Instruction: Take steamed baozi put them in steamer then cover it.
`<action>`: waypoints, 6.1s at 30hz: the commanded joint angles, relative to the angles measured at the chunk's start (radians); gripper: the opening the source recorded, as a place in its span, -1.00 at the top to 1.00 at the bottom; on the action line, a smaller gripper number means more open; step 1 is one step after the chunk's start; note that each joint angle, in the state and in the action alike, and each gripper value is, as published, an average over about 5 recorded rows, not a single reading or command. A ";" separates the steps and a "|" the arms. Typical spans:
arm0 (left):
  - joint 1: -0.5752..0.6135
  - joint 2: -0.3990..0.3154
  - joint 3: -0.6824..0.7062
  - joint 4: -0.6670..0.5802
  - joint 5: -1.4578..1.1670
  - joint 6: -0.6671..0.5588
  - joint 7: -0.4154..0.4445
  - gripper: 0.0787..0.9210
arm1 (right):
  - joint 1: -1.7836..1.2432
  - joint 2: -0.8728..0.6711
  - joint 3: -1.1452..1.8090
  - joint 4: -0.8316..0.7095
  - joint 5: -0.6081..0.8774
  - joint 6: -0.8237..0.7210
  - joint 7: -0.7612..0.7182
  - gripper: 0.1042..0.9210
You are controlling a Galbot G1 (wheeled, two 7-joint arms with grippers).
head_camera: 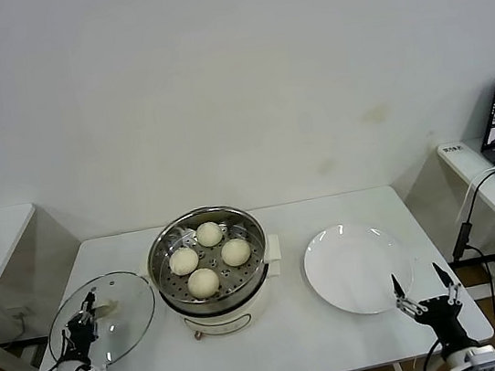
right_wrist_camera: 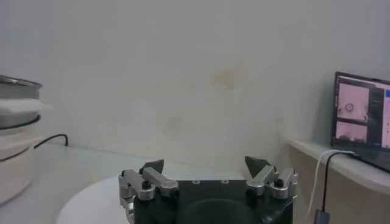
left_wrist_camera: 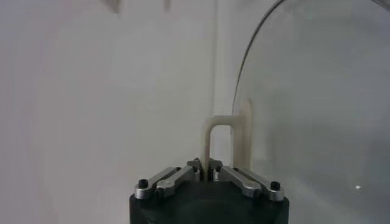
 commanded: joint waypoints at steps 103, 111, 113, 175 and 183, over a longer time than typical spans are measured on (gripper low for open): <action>-0.251 -0.268 0.480 -0.487 0.321 0.487 0.569 0.83 | 0.039 0.127 -0.183 -0.074 -0.359 0.004 0.069 -0.76; -0.196 -0.254 0.468 -0.556 0.302 0.485 0.559 0.42 | 0.033 0.128 -0.188 -0.075 -0.361 0.005 0.069 -0.76; -0.176 -0.245 0.464 -0.577 0.297 0.483 0.557 0.27 | 0.031 0.128 -0.190 -0.074 -0.362 0.005 0.069 -0.76; 0.655 -0.267 -0.071 -0.695 -1.394 -0.105 0.034 -0.77 | -0.046 0.018 -0.114 -0.003 -0.123 -0.007 0.013 -0.76; 0.654 -0.274 -0.065 -0.706 -1.379 -0.098 0.053 -0.77 | -0.061 0.021 -0.126 0.015 -0.098 -0.010 0.005 -0.76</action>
